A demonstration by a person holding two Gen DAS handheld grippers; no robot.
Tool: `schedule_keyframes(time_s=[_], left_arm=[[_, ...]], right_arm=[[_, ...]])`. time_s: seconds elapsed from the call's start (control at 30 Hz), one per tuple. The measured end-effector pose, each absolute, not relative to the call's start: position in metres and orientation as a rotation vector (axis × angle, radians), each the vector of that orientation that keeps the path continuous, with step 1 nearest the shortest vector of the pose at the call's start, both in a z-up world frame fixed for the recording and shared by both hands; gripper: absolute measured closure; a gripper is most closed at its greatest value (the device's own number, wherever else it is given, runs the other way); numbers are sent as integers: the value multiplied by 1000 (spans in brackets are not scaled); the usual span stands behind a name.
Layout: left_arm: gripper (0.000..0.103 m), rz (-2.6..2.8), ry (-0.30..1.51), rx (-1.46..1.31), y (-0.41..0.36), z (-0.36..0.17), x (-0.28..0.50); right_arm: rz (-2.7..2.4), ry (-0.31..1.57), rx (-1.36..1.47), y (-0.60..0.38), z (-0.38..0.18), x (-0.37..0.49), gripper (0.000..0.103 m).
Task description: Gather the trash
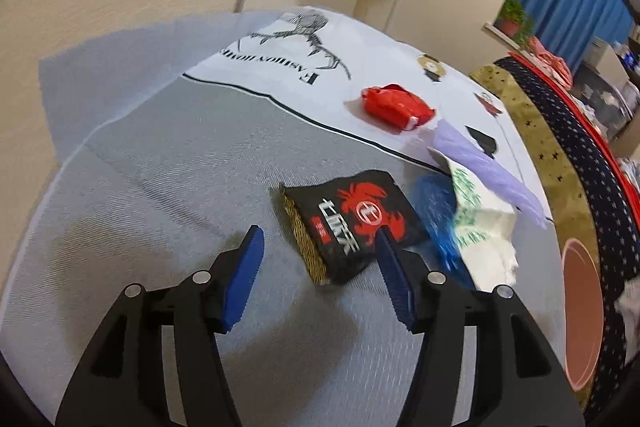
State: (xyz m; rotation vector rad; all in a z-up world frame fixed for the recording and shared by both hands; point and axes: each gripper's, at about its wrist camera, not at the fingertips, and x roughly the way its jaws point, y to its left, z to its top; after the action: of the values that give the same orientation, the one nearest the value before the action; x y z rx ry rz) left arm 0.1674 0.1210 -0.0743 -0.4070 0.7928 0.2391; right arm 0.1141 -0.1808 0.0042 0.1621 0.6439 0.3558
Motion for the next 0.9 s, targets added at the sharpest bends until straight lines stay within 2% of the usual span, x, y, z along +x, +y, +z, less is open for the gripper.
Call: schedule_keyframes(time_s=[0.17,0.27,0.3,0.37,0.4,0.5,0.67,0.9], left_arm=[[38,280,833,-364,113,-78,186],[37,292,862,-286,100,-79,191],[47,282,869,-260,95,-79,192],[59,258,871,-221,87,-78,193],[70,244,867,-221,86,-78,191],[89,216,837,-257,89,-73,183],[96,181,771,-274,91,-57,165],[98,160,702,-256,95,-31,130]], right_arm=[[354,650,148,-179,2,114,96],[351,651,148,-179,1,115,96],[350,651,148,-179,2,116,96],[348,652,148,-180,2,116,96],[348,652,148,-180,2,116,96],[349,650,140,-180,2,115,96],[348,637,133,-181,7,110,96],[351,621,119,-182,14,101,96]])
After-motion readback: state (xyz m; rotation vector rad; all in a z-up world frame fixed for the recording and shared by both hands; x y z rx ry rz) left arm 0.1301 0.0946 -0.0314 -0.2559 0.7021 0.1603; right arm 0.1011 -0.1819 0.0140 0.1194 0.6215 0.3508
